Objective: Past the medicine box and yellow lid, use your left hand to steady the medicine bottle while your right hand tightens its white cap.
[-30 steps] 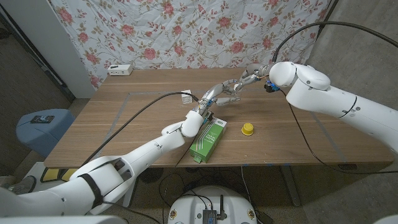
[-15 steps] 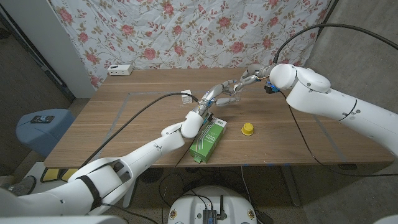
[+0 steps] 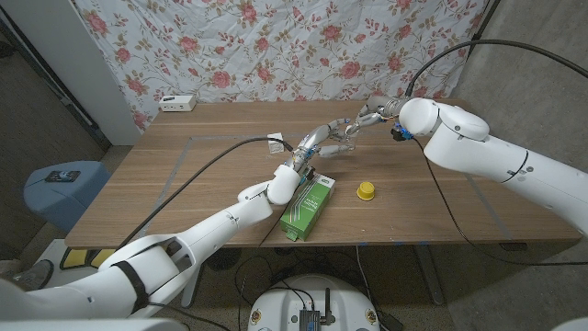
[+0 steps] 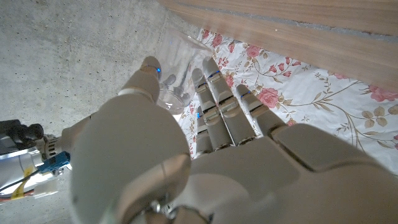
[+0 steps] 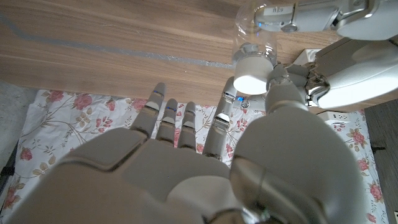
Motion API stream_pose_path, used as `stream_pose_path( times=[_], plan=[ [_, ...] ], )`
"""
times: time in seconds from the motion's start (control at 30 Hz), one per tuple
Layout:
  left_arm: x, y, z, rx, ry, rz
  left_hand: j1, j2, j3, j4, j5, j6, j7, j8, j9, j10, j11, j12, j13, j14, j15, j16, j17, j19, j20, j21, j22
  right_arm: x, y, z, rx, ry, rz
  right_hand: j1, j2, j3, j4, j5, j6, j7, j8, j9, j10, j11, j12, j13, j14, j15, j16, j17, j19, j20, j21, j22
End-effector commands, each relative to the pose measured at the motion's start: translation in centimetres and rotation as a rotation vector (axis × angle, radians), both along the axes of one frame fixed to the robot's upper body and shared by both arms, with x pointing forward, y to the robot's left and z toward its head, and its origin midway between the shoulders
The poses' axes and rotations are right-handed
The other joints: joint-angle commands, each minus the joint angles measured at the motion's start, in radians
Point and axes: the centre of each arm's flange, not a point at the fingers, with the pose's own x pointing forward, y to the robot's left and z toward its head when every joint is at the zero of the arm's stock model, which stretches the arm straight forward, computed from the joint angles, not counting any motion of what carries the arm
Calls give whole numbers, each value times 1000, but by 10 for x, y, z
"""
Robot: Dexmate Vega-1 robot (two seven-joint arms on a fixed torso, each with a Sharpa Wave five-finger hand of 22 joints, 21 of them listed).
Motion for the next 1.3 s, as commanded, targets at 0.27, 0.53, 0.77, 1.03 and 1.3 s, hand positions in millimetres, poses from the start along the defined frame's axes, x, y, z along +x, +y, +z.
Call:
stream_pose_path(
  times=[0.27, 0.53, 0.77, 1.03, 1.3],
  plan=[
    [-2, 2, 0, -1, -4, 2, 1, 6, 5, 1, 3, 10, -5, -1, 6, 83, -78, 7, 1, 8, -58, 3, 2, -4, -117, 4, 3, 2, 1, -3, 17, -5, -12, -19, -1, -10, 8, -7, 18, 8, 11, -1, 13, 0, 2, 0, 17, -3, 9, 5, 19, 2, 9, 3],
    [-1, 2, 1, -1, -4, -1, 0, 6, 4, 1, 3, 11, -6, -1, 6, 81, -74, 7, 1, 8, -58, 3, 2, -4, -115, 4, 3, 1, 1, -2, 16, -4, -30, -39, -4, -19, 15, -8, 29, 20, 14, -1, 18, 8, 0, 0, 20, 1, 9, 6, 20, 5, 7, 3],
    [0, 2, 1, -3, -5, 0, -2, 6, 4, 2, 3, 10, -6, -1, 6, 80, -77, 6, 1, 9, -56, 4, 3, -4, -114, 4, 3, 2, 3, -1, 14, -6, -42, -55, -6, -27, 19, -8, 63, 26, 25, -1, 35, 6, 3, 0, 26, 2, 9, 7, 25, 4, 6, 3],
    [-1, 4, -1, -6, -2, 6, -1, 6, 5, 1, 3, 11, -8, -1, 6, 78, -77, 6, 1, 7, -59, 2, 2, -4, -113, 4, 3, 3, 3, -2, 26, -16, -49, -72, -8, -34, 21, -7, 107, 33, 40, -2, 58, 1, 6, 0, 43, -1, 13, 7, 38, 4, 8, 3],
    [-2, 6, -2, -13, -4, 9, -3, 6, 5, 2, 3, 11, -11, -1, 6, 80, -79, 7, 2, 8, -57, 3, 2, -3, -114, 5, 3, 6, 5, -2, 38, -24, -49, -85, -8, -40, 21, -7, 160, 38, 58, -4, 91, 0, 10, -1, 61, -7, 16, 6, 52, 4, 9, 3]
  ],
)
